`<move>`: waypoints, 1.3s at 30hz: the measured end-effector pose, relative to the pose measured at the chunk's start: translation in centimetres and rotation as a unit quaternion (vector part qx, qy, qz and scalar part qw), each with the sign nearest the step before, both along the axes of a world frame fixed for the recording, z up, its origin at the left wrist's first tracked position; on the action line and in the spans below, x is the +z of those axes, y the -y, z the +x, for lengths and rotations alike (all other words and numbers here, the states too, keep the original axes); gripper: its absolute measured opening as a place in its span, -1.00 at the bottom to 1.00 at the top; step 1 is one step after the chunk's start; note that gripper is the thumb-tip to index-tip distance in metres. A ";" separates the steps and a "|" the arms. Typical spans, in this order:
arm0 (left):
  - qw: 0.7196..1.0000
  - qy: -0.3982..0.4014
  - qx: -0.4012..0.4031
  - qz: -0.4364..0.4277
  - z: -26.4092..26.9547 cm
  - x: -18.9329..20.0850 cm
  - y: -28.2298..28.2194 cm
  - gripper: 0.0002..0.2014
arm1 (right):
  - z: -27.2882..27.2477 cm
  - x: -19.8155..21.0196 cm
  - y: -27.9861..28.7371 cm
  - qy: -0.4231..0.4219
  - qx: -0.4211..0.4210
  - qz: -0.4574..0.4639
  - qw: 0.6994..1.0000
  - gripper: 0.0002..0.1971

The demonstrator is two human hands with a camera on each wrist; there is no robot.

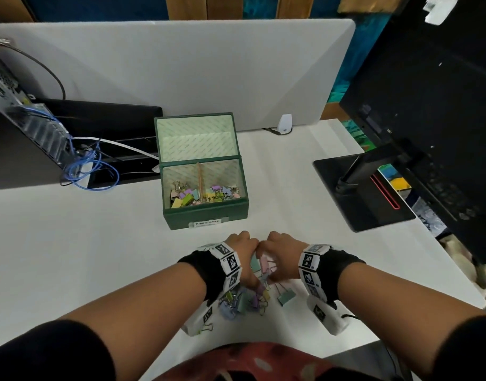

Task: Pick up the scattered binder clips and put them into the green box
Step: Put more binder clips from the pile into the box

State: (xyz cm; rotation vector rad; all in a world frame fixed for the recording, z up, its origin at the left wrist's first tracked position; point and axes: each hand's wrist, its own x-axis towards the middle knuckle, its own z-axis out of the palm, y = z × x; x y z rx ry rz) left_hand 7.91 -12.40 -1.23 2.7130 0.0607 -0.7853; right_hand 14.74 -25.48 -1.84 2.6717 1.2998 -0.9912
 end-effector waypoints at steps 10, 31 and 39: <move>0.998 -0.007 0.041 -0.038 -0.1 0.2 0.1 -0.39 | 1.3 0.3 0.8 -0.062 -0.109 0.049 0.991 -0.56; 0.968 0.077 0.172 -0.167 0.0 0.5 -2.5 -0.82 | 2.6 0.3 1.4 -0.090 -0.207 0.093 0.970 -0.68; 0.851 0.153 0.344 -0.366 0.3 4.8 -7.1 -0.85 | 4.3 4.4 -1.5 -0.162 -0.274 0.196 0.928 -0.76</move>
